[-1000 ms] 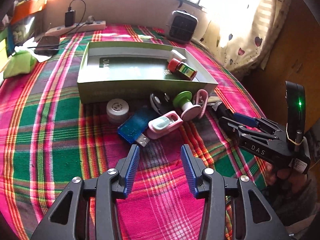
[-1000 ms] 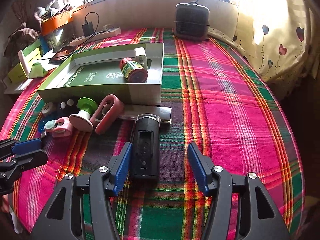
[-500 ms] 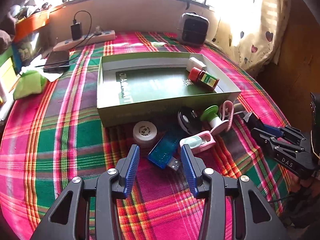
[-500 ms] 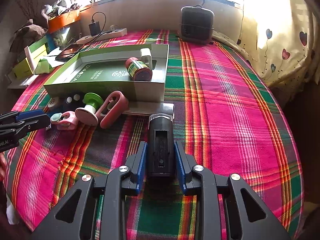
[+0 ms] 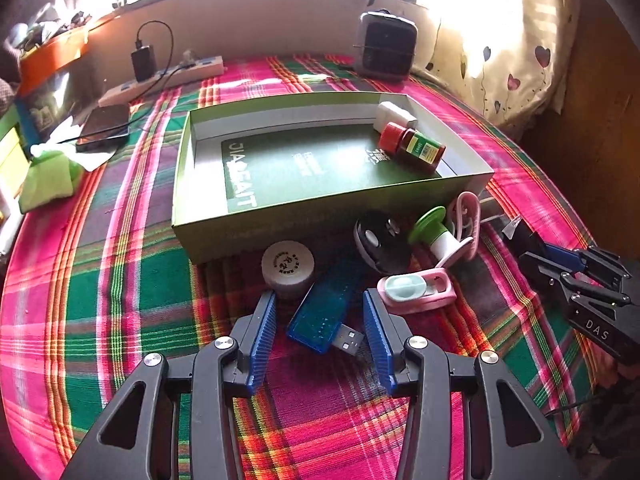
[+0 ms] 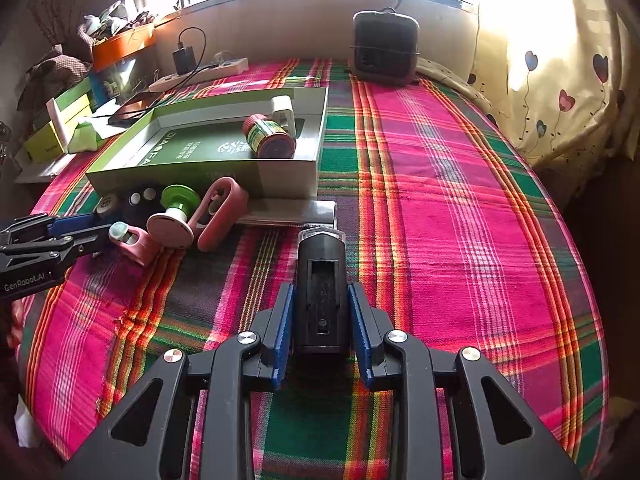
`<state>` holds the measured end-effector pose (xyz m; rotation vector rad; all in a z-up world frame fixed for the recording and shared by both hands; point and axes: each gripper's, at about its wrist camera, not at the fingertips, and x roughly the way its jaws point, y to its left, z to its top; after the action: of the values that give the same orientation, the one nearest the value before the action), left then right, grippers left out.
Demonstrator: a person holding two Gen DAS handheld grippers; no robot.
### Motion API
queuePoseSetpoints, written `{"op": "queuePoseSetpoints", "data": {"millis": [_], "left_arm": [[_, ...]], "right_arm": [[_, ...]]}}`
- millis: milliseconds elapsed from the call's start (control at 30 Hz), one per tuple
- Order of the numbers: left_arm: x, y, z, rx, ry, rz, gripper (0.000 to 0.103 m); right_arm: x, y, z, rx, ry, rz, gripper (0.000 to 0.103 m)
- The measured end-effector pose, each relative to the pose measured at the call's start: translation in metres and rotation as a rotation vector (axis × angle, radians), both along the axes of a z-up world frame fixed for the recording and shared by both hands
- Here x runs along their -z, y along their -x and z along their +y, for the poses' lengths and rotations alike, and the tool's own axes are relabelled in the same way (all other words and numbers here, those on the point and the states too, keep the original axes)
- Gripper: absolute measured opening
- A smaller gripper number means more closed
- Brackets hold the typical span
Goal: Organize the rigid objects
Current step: 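Grasp the blue USB stick with the left tool while the right tool holds the black device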
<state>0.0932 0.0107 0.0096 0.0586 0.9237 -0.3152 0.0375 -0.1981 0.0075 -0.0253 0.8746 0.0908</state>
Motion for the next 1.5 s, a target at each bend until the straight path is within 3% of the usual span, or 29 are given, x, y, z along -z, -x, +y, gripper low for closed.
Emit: {"op": "queuePoseSetpoints", "data": {"millis": [333, 533, 867, 1033, 1333, 1500], "left_arm": [[-0.001, 0.018, -0.011, 0.035, 0.023, 0.009, 0.042], [-0.001, 0.007, -0.006, -0.030, 0.026, 0.013, 0.042], [-0.001, -0.005, -0.007, -0.048, 0.004, 0.012, 0.042], [0.000, -0.007, -0.007, -0.061, -0.025, 0.007, 0.033], [0.000, -0.005, -0.007, -0.064, -0.035, -0.005, 0.033], [-0.001, -0.003, -0.004, -0.083, -0.021, -0.004, 0.026]], "right_arm": [[0.000, -0.001, -0.002, -0.003, -0.012, -0.010, 0.029], [0.001, -0.001, -0.003, -0.008, -0.014, -0.014, 0.029], [0.000, 0.000, -0.004, -0.012, -0.021, -0.018, 0.029], [0.000, 0.000, -0.004, -0.013, -0.023, -0.020, 0.029], [0.000, -0.001, -0.004, -0.014, -0.023, -0.021, 0.029], [0.000, -0.001, -0.004, -0.014, -0.022, -0.021, 0.029]]}}
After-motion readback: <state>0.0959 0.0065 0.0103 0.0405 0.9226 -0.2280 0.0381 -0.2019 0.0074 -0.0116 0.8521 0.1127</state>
